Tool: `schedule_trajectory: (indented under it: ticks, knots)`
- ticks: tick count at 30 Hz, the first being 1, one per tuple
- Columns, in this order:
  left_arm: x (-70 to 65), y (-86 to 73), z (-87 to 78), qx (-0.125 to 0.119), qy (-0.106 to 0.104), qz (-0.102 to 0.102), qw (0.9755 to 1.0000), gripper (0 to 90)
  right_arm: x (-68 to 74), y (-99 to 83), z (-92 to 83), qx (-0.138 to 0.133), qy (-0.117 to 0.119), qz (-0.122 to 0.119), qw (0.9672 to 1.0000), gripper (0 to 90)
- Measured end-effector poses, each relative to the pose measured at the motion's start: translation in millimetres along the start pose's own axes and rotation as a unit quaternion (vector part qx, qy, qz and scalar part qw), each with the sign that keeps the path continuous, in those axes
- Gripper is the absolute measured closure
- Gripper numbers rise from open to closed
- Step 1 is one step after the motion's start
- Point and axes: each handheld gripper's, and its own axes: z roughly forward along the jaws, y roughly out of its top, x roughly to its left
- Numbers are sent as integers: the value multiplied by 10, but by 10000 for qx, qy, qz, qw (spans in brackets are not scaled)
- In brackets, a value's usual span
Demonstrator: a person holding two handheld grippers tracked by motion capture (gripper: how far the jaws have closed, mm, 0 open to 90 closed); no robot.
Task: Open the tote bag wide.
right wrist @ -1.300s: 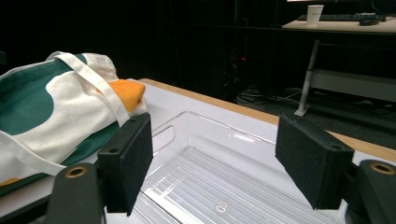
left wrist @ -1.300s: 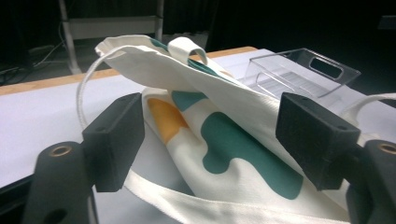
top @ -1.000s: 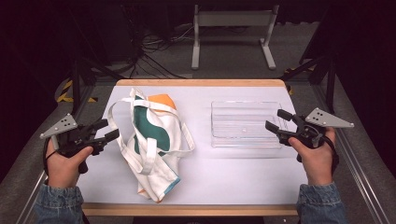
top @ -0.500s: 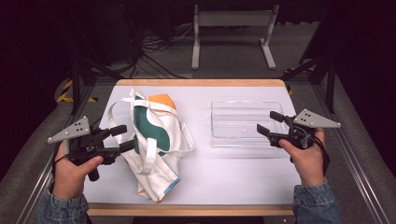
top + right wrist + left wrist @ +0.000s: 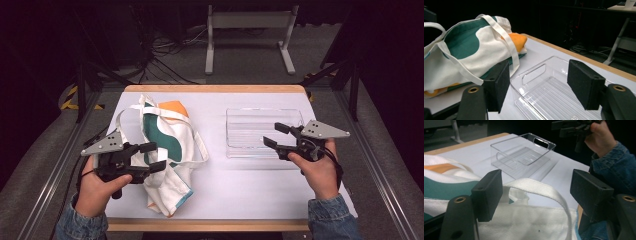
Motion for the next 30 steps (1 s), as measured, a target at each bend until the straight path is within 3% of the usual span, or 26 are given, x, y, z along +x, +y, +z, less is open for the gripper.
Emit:
schedule_trajectory:
  ticks: [6, 9, 15, 17, 20, 29, 30]
  knots:
    - [61, -31, 57, 16, 228, 19, 9997, 201, 36, 0, 37, 21, 98, -37, 9999, 345]
    - [132, -49, 97, -61, 322, 131, 9994, 174, 47, -1, 51, 33, 121, -66, 9999, 342]
    - [217, -64, 196, -49, 66, 364, 9993, 190, 67, -5, 78, 37, 187, -64, 9998, 336]
    - [216, -71, 204, -32, -39, 459, 9989, 283, 75, -2, 80, 35, 204, -71, 9998, 337]
    - [218, -71, 178, -13, -10, 551, 9985, 436, 88, 3, 79, -8, 257, -51, 9997, 337]
    - [291, -98, 122, -23, 5, 513, 9987, 863, 165, 28, 137, -51, 439, -78, 9990, 345]
    - [294, -98, 110, -19, -21, 467, 9989, 871, 183, 32, 162, -62, 508, -69, 9987, 349]
